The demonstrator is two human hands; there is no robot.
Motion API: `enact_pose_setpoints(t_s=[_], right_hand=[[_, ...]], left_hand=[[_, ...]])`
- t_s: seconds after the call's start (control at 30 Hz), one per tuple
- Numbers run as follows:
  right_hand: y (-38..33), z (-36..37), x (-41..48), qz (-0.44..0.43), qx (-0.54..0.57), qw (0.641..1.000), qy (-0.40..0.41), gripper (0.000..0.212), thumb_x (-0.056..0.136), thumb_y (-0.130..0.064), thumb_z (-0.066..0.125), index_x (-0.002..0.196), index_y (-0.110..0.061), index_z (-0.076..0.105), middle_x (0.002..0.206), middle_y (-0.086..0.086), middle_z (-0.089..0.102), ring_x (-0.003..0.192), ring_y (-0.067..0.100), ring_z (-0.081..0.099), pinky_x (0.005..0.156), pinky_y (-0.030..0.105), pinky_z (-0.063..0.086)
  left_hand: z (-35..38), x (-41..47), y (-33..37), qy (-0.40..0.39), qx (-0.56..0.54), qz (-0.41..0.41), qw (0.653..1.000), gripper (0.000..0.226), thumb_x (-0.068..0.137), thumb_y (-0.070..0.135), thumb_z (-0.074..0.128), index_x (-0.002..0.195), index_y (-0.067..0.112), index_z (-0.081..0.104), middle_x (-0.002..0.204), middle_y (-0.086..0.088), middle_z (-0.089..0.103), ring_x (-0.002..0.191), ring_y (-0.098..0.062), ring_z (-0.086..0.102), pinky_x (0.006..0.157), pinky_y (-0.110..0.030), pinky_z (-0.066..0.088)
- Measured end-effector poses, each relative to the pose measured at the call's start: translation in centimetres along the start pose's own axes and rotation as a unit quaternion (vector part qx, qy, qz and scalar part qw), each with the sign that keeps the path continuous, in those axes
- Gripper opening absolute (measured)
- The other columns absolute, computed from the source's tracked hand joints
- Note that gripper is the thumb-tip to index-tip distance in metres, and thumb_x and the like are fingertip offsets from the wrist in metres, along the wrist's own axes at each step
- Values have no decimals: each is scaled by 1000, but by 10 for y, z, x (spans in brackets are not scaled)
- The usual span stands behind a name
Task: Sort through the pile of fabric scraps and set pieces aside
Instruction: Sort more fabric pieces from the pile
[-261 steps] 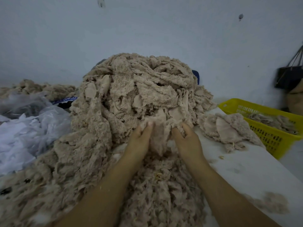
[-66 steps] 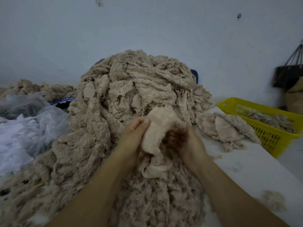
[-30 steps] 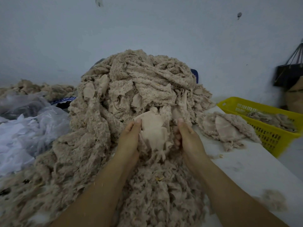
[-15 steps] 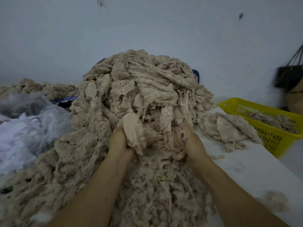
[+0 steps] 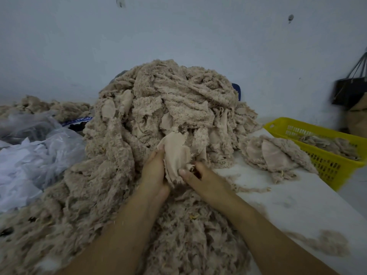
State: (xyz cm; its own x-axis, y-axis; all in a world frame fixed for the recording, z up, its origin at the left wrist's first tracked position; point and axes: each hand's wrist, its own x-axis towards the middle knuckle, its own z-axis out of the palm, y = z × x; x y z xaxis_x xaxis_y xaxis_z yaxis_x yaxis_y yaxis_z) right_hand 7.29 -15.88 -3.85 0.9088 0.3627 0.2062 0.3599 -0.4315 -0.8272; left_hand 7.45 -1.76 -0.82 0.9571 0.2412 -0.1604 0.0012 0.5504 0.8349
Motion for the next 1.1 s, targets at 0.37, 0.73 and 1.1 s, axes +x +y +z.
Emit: enact_pose_setpoints(t_s=[0.37, 0.73, 1.1], right_hand=[[3, -12, 3, -8, -34, 990, 140, 37, 98, -28, 48, 66, -23, 31, 64, -6, 36, 56, 8, 32, 52, 30, 27], [0, -9, -3, -6, 95, 994, 62, 71, 79, -89, 24, 67, -31, 63, 80, -14, 60, 72, 0, 60, 74, 14, 41], [15, -12, 4, -6, 191, 981, 37, 17, 96, -33, 62, 113, -31, 66, 105, -14, 74, 96, 5, 70, 76, 15, 52]], left_hand=[[-10, 8, 9, -14, -112, -58, 992, 49, 108, 21, 40, 73, 3, 68, 52, -5, 63, 41, -12, 60, 38, -19, 49], [-7, 4, 2, -18, -49, 7, 999, 31, 104, 26, 49, 130, 13, 61, 127, -17, 67, 107, -30, 66, 93, -44, 55], [-6, 1, -18, -63, 256, 120, 957, 18, 101, 40, 53, 110, 32, 67, 112, 3, 71, 102, -15, 68, 85, -34, 57]])
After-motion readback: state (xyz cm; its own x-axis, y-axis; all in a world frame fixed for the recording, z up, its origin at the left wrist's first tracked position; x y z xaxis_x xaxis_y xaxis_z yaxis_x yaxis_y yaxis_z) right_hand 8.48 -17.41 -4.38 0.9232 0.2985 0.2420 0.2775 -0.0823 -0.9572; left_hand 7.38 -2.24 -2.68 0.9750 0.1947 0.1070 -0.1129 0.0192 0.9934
